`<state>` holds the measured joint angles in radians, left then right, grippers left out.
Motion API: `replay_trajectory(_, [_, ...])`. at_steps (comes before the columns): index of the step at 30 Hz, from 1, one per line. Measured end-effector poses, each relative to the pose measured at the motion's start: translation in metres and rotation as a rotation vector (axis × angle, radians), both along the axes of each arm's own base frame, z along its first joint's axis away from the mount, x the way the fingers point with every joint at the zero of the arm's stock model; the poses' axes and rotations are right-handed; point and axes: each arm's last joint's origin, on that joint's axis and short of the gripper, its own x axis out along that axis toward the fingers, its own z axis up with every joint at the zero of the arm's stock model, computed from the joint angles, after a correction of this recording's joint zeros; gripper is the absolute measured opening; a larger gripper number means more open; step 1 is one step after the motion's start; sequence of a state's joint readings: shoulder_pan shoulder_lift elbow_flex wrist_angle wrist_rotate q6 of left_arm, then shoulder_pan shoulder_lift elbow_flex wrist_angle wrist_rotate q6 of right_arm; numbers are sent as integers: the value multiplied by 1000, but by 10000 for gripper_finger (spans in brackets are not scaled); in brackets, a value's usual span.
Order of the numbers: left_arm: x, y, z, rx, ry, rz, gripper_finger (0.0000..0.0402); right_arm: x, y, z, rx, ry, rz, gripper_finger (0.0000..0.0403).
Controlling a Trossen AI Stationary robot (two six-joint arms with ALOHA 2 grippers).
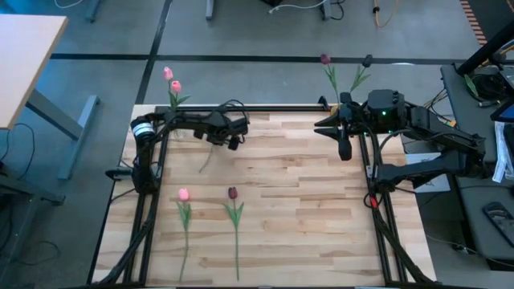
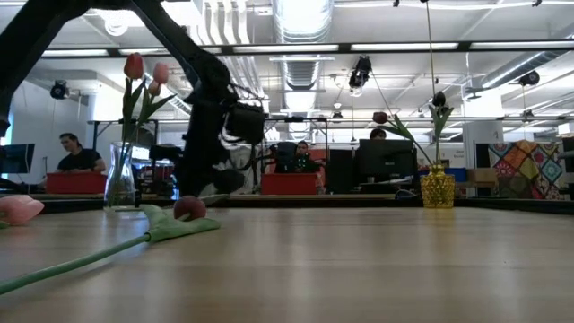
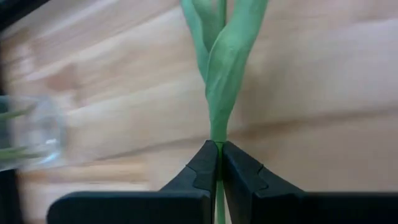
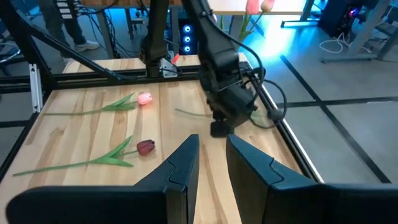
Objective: Sort flowers into vase by color
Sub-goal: Put the black flower into the yellow vase
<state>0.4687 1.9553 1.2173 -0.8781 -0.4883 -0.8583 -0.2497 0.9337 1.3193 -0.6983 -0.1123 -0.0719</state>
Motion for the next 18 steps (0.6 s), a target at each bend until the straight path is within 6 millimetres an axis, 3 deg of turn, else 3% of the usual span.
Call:
replay_trajectory(9, [61,-39,39,89,-207,-223,0,-4,1,-2,-16,22,26,69])
replay_trajectory(14, [89,-49,66,128,-328,-414,0,-3,0,-18,47,51,88,54])
replay_trajectory(18, [100,-52,80,145,-419,-525,0,1,-1,-37,110,62,74,43])
